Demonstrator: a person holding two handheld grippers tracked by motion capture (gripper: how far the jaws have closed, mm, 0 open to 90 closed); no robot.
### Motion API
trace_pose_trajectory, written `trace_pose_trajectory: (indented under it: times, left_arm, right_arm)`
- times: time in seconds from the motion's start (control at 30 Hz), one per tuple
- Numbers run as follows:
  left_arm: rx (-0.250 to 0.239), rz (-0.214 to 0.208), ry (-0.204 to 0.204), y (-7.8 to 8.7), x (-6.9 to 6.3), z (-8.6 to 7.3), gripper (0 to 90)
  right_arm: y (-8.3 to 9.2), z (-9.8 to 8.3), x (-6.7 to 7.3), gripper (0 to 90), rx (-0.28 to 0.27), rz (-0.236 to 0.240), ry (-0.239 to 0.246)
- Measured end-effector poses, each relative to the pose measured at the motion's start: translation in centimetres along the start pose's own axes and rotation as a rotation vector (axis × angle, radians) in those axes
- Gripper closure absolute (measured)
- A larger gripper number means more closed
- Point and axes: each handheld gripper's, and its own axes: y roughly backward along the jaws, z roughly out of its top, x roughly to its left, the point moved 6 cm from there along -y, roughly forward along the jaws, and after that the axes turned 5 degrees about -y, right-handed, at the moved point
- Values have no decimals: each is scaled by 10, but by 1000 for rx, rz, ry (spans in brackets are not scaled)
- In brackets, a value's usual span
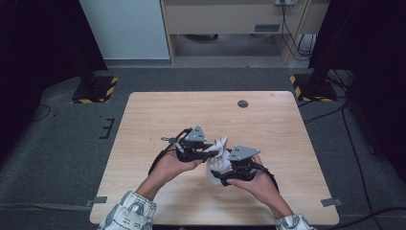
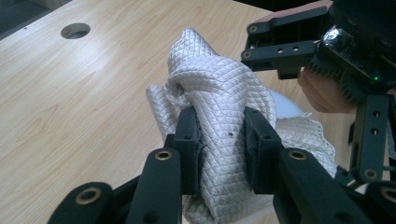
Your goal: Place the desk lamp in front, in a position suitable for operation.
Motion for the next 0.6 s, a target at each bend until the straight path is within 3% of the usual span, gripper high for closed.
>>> trace_pose_trajectory:
  times: [0.6]
  left_arm:
    - [-44, 35, 9, 32, -2, -25, 696]
  right_arm:
    - [4, 0, -1, 86, 0, -15, -17]
